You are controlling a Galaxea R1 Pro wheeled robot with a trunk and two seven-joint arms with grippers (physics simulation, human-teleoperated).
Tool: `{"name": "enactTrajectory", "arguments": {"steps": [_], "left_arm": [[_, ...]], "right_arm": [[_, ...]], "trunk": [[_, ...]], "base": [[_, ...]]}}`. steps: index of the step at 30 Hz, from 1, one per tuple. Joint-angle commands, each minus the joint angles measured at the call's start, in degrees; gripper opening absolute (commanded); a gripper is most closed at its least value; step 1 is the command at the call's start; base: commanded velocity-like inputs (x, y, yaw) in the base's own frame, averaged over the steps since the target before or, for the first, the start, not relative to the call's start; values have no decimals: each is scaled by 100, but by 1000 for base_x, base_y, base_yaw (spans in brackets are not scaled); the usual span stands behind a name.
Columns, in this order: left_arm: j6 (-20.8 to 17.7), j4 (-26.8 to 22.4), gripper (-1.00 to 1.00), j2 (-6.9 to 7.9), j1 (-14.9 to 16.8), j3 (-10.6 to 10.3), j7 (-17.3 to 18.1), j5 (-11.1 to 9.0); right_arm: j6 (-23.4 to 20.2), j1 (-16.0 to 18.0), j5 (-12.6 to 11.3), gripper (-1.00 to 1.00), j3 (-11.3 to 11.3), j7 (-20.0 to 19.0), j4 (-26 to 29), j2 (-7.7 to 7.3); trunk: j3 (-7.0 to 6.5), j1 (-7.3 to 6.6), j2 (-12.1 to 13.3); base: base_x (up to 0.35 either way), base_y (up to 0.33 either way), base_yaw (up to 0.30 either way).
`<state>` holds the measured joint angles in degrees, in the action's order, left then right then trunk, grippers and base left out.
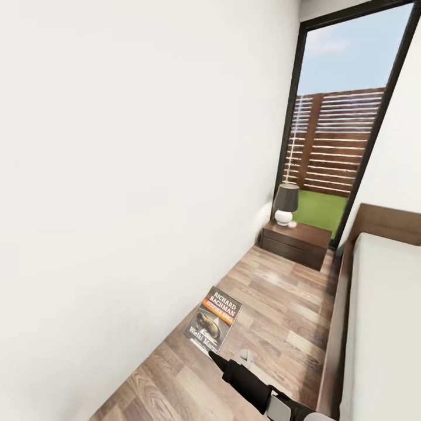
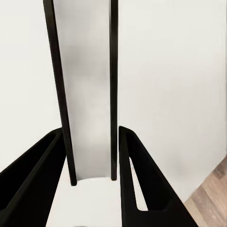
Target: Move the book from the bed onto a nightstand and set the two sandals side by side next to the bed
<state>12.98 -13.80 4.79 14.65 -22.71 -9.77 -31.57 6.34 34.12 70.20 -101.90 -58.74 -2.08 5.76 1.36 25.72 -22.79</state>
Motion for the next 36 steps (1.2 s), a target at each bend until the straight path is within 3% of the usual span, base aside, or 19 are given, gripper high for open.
{"name": "enactTrajectory", "arguments": {"steps": [1,13,36], "left_arm": [[12,-7,100,5,2,-49,-34,-33],[18,-7,100,5,-3,-57,-34,-30],[14,-8,100,-17,-5,-58,-34,-17]], "right_arm": [[60,6,55,-100,-42,2,6,5],[60,7,55,-100,-44,2,6,5],[61,5,55,-100,-41,-6,6,4]], "trunk": [[13,6,-13],[13,6,-13],[13,6,-13]], "base": [[230,260,-275],[210,204,-277],[42,34,-284]]}}
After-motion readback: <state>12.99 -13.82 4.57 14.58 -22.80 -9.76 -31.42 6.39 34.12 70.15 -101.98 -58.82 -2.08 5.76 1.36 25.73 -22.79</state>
